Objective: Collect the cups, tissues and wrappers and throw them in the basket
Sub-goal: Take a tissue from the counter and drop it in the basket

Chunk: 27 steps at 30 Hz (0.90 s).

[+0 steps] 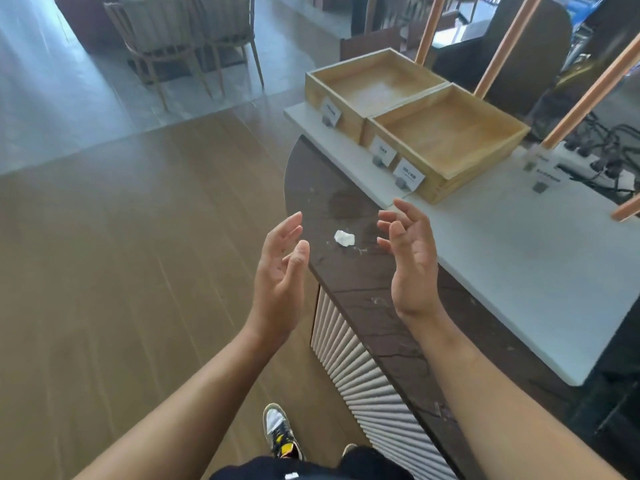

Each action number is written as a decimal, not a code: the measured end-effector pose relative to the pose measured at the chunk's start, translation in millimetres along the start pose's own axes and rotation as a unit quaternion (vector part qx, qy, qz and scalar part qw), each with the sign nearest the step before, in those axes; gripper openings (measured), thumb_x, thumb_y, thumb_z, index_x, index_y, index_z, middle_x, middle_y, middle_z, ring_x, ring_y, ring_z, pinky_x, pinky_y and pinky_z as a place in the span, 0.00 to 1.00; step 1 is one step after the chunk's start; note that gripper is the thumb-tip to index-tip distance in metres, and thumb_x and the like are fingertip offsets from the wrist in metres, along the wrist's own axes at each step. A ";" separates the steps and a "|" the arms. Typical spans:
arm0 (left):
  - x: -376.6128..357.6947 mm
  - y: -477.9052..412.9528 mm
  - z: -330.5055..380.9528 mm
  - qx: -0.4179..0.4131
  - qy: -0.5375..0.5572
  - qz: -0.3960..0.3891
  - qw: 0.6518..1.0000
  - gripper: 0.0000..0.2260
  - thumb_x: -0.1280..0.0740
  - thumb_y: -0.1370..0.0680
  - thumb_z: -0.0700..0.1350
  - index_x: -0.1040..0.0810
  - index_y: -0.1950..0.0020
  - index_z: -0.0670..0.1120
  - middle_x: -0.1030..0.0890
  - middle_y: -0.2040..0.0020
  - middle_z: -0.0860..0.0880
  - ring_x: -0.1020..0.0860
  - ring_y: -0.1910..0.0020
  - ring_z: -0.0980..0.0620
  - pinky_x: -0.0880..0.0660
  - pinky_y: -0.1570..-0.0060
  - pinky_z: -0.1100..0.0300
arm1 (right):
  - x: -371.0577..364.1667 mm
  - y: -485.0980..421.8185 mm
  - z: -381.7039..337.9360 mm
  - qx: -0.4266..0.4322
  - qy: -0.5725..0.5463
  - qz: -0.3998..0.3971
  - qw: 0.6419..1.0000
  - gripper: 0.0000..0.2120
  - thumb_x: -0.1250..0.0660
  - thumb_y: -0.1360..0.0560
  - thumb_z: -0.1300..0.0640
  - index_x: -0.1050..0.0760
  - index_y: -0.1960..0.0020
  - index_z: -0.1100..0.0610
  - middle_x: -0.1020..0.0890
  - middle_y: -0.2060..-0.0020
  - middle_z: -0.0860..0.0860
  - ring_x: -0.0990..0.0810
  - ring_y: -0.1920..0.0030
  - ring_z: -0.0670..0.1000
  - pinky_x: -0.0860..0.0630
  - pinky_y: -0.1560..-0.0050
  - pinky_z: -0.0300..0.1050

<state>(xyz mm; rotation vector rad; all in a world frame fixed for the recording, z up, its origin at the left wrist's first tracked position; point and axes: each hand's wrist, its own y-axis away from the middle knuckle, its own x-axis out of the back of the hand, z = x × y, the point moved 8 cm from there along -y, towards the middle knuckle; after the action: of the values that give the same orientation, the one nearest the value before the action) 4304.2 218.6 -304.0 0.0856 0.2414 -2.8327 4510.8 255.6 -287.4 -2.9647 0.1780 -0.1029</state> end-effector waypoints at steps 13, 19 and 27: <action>10.5 -56.5 -32.0 0.039 0.004 -0.042 0.998 0.21 0.37 0.22 0.56 0.25 0.29 0.54 0.22 0.28 0.51 0.24 0.28 0.55 0.26 0.27 0.46 | -37.8 -57.8 101.1 -0.098 0.247 -0.060 0.962 0.23 0.30 0.20 0.50 0.28 0.26 0.46 0.26 0.36 0.46 0.24 0.37 0.49 0.25 0.41 0.38; 21.2 -73.7 -43.2 0.050 -0.007 -0.029 0.998 0.19 0.36 0.21 0.55 0.25 0.30 0.55 0.22 0.29 0.54 0.25 0.27 0.56 0.25 0.31 0.58 | -71.5 -89.0 174.4 -0.109 0.477 -0.187 0.852 0.27 0.33 0.19 0.52 0.34 0.21 0.50 0.30 0.29 0.56 0.29 0.34 0.63 0.30 0.33 0.54; 33.8 -107.1 -51.1 0.055 -0.038 0.007 0.998 0.20 0.37 0.20 0.56 0.26 0.29 0.55 0.24 0.27 0.53 0.26 0.26 0.57 0.26 0.28 0.53 | -93.0 -118.1 210.0 -0.033 0.530 -0.209 0.821 0.14 0.37 0.20 0.65 0.21 0.37 0.57 0.23 0.42 0.58 0.26 0.44 0.62 0.25 0.46 0.54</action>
<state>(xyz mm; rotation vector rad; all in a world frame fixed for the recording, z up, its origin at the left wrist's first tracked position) 4242.0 318.7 -340.3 0.0028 0.0685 -2.8262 4448.6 417.2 -478.9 -2.5570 -0.3555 -1.7959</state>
